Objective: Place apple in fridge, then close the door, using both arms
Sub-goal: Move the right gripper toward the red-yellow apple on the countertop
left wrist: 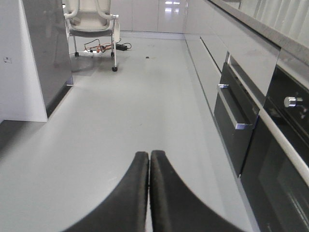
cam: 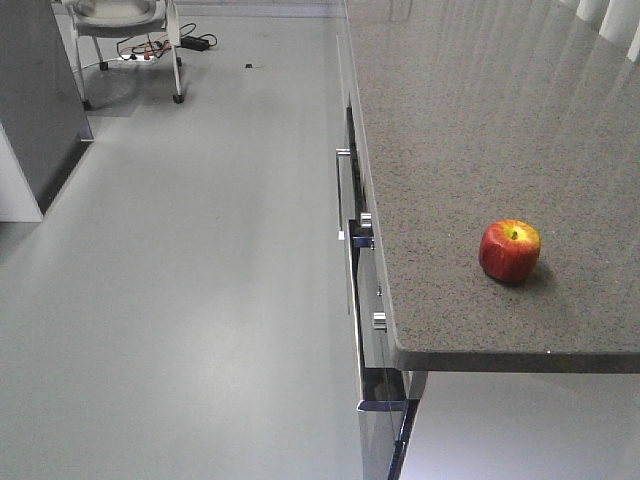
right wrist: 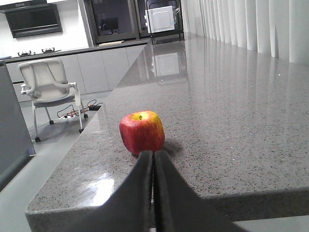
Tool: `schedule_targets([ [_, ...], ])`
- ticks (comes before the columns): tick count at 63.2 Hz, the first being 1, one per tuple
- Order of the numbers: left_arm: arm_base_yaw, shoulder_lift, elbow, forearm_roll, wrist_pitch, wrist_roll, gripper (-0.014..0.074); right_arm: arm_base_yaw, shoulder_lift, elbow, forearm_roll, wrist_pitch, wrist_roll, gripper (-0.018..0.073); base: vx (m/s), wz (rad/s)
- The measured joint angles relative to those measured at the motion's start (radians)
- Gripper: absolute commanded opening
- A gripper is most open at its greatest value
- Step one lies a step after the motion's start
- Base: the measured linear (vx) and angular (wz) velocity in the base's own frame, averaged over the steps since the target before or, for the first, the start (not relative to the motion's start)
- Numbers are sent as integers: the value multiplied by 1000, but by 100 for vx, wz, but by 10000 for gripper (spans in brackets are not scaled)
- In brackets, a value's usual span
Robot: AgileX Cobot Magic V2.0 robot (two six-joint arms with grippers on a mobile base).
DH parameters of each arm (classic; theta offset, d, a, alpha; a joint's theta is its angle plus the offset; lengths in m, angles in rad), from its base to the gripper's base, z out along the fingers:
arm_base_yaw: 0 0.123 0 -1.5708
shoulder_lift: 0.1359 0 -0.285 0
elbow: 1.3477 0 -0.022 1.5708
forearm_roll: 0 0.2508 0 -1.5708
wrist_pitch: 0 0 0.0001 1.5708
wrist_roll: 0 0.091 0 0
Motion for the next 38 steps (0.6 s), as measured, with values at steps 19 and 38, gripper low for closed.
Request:
schedule_targets([
  [19, 0, 0, 0, 6, -14, 14, -6, 0, 0, 0, 0, 0, 0, -6, 0, 0],
  [38, 0, 0, 0, 6, -24, 15, -6, 0, 0, 0, -13, 12, -12, -6, 0, 0],
])
